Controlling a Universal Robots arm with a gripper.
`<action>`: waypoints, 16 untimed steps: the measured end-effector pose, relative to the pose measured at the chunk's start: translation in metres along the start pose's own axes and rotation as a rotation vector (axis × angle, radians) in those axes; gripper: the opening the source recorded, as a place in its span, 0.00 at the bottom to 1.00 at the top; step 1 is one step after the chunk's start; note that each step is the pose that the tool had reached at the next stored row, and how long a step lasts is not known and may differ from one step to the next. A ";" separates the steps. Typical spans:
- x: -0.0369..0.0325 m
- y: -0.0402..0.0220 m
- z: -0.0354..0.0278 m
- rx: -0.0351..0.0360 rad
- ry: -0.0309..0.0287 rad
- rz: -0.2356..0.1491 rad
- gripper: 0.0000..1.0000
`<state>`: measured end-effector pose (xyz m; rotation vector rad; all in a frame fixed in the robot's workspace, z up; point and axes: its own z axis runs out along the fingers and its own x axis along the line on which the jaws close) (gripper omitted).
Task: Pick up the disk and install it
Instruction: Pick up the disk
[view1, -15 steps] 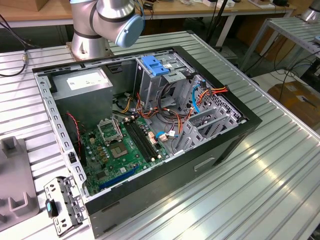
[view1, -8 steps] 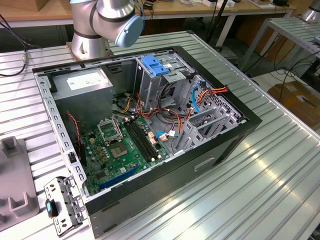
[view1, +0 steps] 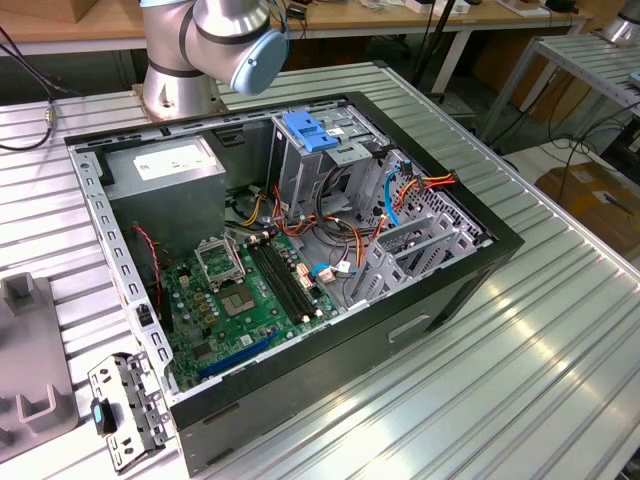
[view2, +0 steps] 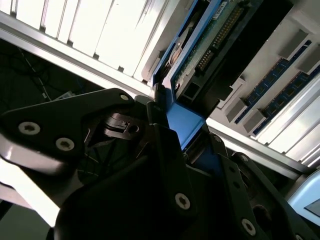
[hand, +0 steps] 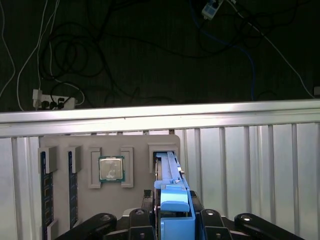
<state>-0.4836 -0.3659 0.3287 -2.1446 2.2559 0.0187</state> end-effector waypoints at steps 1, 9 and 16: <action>0.0000 0.0000 -0.0011 -0.0001 0.0001 0.000 0.37; -0.0003 -0.0001 -0.0090 0.0000 0.0000 0.000 0.37; -0.0005 -0.0002 -0.0180 -0.0001 0.0000 0.000 0.37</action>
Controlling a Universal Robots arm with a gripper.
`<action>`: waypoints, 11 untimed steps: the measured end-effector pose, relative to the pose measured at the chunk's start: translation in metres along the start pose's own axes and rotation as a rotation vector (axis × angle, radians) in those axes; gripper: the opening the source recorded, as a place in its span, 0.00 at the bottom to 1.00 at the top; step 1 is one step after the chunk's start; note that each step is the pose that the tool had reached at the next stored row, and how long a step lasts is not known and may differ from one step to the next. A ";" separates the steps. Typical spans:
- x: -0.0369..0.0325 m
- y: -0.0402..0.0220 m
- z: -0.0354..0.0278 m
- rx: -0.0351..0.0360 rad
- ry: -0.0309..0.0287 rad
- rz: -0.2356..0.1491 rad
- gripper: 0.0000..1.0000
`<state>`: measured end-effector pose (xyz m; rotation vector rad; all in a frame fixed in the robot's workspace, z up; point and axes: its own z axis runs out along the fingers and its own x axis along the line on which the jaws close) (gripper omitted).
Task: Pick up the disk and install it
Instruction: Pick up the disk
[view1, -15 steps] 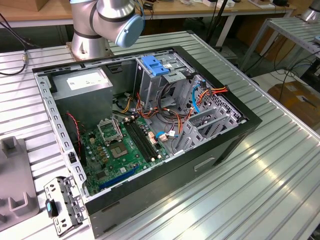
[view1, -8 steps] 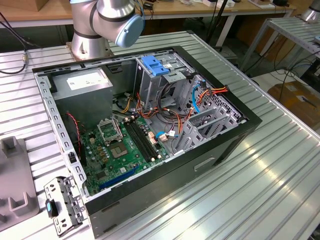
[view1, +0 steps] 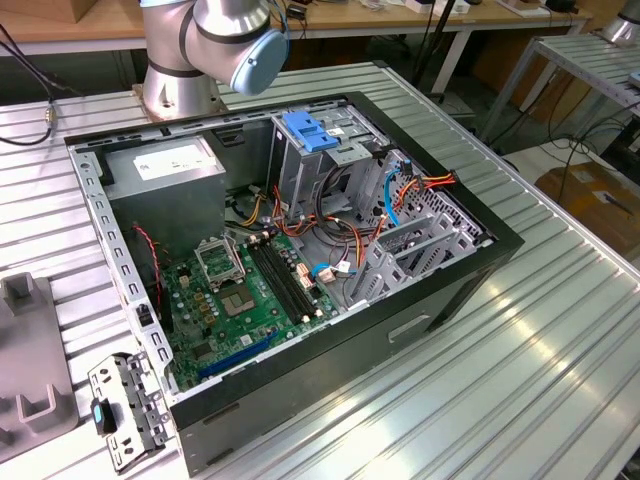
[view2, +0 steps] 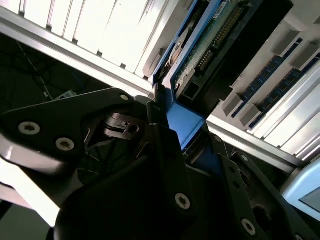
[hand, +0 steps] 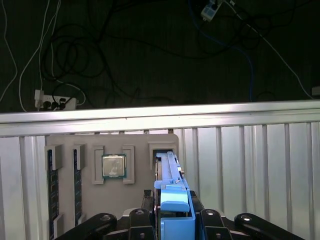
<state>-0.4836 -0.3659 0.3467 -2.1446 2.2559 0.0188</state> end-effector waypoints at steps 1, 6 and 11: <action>0.0000 0.0000 -0.0007 0.0000 0.0000 0.000 0.37; -0.0001 0.0000 -0.0043 0.0001 0.0000 0.000 0.37; -0.0002 -0.0001 -0.0066 0.0000 0.0000 0.000 0.37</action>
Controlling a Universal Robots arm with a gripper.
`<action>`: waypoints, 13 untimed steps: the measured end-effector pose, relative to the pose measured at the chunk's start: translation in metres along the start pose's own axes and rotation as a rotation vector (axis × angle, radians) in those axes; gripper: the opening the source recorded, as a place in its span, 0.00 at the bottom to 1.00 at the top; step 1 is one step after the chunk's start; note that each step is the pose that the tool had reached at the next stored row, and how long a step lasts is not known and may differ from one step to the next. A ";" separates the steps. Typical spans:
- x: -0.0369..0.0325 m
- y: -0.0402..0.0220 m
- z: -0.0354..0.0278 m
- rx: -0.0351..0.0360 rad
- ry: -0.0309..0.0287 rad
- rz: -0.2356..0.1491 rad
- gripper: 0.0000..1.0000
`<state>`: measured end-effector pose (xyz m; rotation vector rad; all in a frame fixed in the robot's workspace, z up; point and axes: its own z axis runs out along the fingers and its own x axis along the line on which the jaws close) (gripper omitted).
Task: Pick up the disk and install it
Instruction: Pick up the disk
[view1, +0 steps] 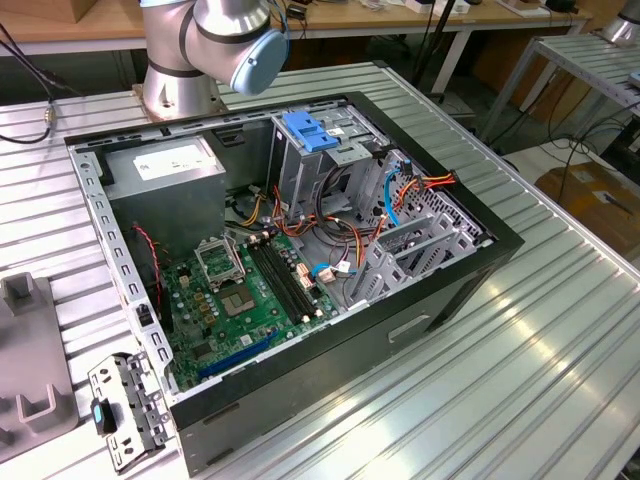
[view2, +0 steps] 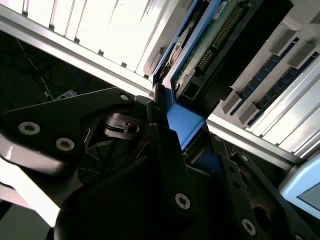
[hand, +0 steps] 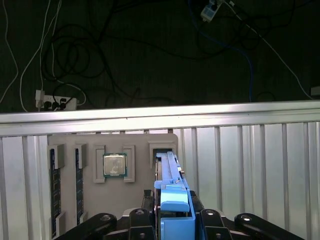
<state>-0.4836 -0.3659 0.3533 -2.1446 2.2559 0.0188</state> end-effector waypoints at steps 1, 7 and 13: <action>0.0000 0.0000 -0.0006 0.0000 0.0000 0.000 0.37; -0.0001 0.0000 -0.0030 0.0001 -0.0001 0.000 0.37; -0.0002 -0.0001 -0.0055 0.0000 0.0000 0.000 0.37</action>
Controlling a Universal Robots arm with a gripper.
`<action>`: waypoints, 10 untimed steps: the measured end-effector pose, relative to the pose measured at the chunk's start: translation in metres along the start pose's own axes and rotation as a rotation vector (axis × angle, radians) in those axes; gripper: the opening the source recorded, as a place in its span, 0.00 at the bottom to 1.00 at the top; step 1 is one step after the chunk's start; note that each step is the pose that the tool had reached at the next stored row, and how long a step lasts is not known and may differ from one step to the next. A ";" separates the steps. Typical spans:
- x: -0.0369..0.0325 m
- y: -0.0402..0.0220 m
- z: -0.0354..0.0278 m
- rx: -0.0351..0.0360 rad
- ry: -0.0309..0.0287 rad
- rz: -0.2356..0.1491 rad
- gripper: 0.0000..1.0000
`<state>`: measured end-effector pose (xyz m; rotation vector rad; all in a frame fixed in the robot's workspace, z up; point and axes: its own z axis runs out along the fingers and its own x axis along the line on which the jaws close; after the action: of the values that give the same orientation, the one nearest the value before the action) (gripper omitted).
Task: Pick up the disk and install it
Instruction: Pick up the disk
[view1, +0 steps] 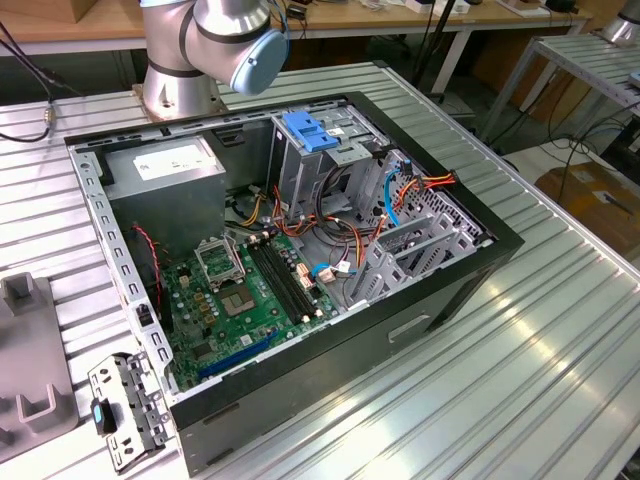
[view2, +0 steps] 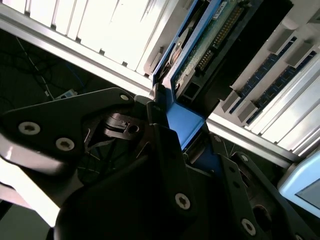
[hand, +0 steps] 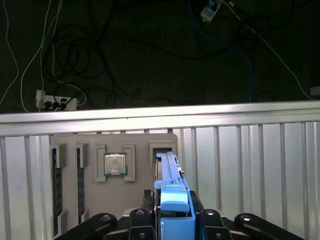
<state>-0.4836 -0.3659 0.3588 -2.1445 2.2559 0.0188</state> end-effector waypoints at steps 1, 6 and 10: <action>0.0000 0.0000 -0.0004 0.0000 -0.0001 0.000 0.37; -0.0001 0.0000 -0.0022 -0.0001 0.0000 0.000 0.37; -0.0001 -0.0001 -0.0036 -0.0002 0.0000 0.000 0.37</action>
<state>-0.4836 -0.3659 0.3624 -2.1447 2.2560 0.0189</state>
